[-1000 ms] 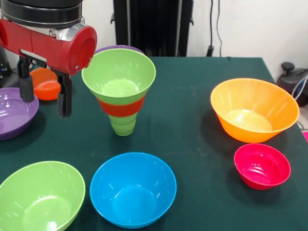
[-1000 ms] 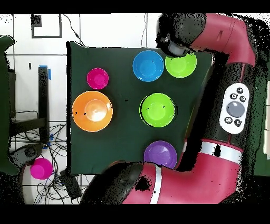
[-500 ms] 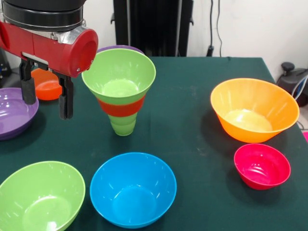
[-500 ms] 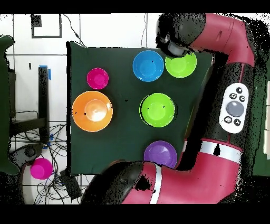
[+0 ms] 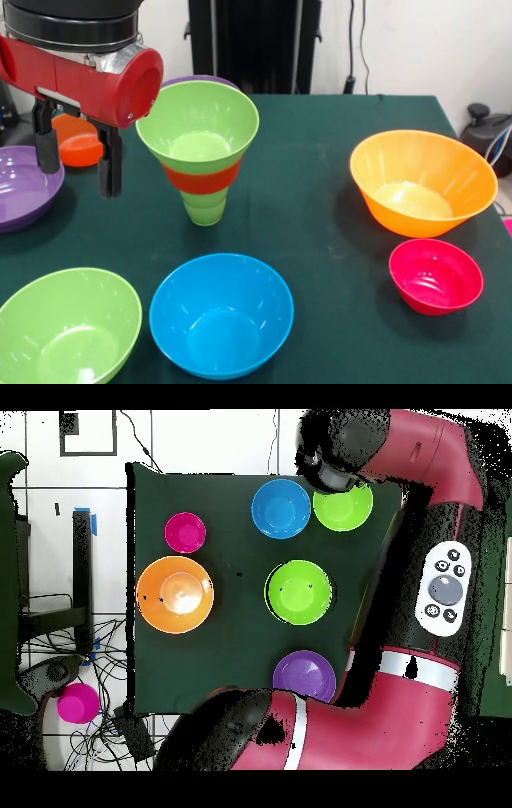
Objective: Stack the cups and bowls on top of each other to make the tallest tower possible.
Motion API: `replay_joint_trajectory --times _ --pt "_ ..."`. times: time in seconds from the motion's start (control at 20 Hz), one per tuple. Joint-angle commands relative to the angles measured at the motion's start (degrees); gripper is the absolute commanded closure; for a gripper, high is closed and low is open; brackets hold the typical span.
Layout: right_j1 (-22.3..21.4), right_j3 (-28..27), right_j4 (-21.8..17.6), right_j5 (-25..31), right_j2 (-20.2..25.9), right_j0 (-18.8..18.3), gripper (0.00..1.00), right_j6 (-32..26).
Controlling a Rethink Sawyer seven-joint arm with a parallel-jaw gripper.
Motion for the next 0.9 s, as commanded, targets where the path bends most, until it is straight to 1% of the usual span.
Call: replay_joint_trajectory --times 0.05,0.7,0.9 --pt "1.02 4.71 0.23 -0.93 3.8 0.85 0.0 -1.61" --pt "1.77 3.82 0.25 -0.89 4.22 0.23 0.0 -2.47" --pt "1.81 4.47 0.56 -1.53 4.41 0.17 0.0 -2.01"
